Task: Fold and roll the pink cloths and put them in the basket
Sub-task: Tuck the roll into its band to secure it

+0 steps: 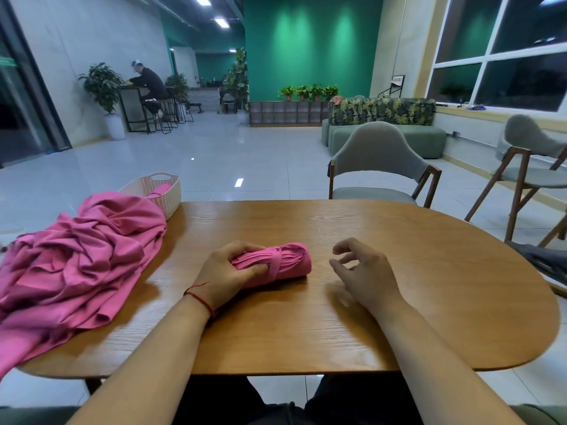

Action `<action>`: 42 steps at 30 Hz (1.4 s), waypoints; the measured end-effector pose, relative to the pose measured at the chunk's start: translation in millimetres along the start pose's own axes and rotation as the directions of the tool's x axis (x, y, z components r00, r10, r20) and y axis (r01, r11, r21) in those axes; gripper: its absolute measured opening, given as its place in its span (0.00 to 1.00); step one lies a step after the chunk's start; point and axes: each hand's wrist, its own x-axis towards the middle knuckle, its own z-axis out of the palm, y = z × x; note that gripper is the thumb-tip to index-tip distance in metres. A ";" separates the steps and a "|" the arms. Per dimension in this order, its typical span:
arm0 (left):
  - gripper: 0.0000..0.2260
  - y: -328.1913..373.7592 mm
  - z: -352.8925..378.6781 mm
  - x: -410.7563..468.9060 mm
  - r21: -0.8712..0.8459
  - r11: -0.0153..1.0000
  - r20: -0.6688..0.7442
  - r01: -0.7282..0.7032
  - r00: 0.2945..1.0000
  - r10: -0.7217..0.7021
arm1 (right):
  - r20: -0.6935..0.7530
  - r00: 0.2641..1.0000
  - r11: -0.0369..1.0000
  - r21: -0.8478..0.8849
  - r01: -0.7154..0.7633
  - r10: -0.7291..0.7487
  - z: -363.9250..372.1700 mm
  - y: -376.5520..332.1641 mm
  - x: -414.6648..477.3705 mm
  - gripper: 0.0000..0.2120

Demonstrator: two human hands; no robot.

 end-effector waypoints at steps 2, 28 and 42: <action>0.14 2.2 2.1 -1.8 -0.030 0.999 0.006 0.013 1.000 -0.012 | 0.091 0.996 0.995 0.095 -0.002 -0.007 3.7 -9.1 -2.8 0.16; 0.04 55.4 1.7 -37.1 -0.341 0.930 -0.368 -0.138 0.930 0.003 | 0.189 0.977 0.660 0.723 -0.205 0.095 20.9 -83.9 -7.4 0.11; 0.08 56.4 -62.4 -16.4 -0.553 0.830 -0.499 0.068 0.771 -0.396 | 0.264 0.965 0.698 0.691 -0.189 0.001 61.6 -147.0 26.2 0.21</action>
